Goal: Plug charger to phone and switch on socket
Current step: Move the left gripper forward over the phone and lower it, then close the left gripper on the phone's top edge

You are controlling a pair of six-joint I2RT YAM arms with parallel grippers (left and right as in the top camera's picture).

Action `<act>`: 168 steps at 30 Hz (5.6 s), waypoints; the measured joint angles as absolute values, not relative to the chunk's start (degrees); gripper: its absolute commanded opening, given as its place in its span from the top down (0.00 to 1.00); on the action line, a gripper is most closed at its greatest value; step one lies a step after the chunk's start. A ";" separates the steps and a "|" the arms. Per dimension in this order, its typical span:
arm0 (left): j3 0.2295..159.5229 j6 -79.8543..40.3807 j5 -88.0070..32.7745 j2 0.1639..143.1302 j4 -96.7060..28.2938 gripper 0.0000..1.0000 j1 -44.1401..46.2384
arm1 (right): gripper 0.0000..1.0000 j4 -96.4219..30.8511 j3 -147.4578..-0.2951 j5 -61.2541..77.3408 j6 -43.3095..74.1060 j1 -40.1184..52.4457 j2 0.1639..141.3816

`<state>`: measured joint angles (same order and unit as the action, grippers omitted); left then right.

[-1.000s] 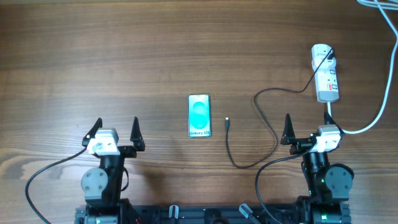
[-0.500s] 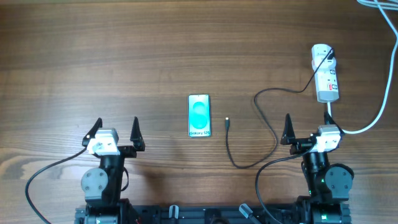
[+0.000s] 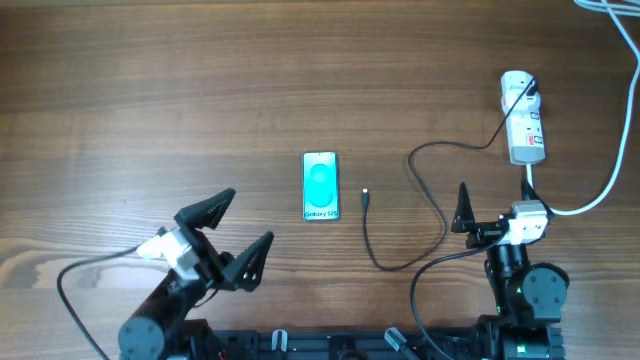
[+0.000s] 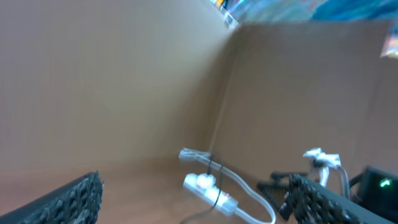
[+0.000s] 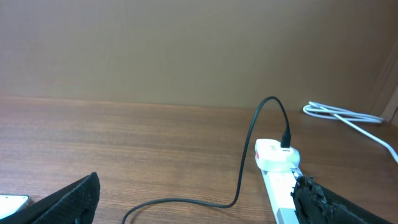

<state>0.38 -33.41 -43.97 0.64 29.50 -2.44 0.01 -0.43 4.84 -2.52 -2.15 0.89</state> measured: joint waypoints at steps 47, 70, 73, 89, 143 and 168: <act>97.86 -27.55 -11.16 93.56 -73.45 0.01 28.69 | 0.00 -0.01 -0.38 4.84 -2.70 -2.15 0.91; 101.73 -37.60 -1.63 117.16 -72.53 0.00 35.11 | 0.00 0.01 -0.38 4.84 -2.68 -2.15 0.91; 99.68 -39.68 -0.38 117.34 -71.37 0.00 35.20 | 0.00 0.01 -0.38 4.84 -2.68 -2.15 0.91; 90.83 -39.11 -0.73 117.47 -59.66 0.00 35.64 | 0.00 0.01 -0.38 4.84 -2.68 -2.15 0.91; 91.35 -30.52 -5.43 121.21 -58.85 0.00 35.48 | 0.00 0.01 -0.38 4.84 -2.68 -2.15 0.91; 86.94 -30.11 -2.37 121.21 -55.18 0.00 33.08 | 0.00 0.01 -0.38 4.84 -2.68 -2.15 0.91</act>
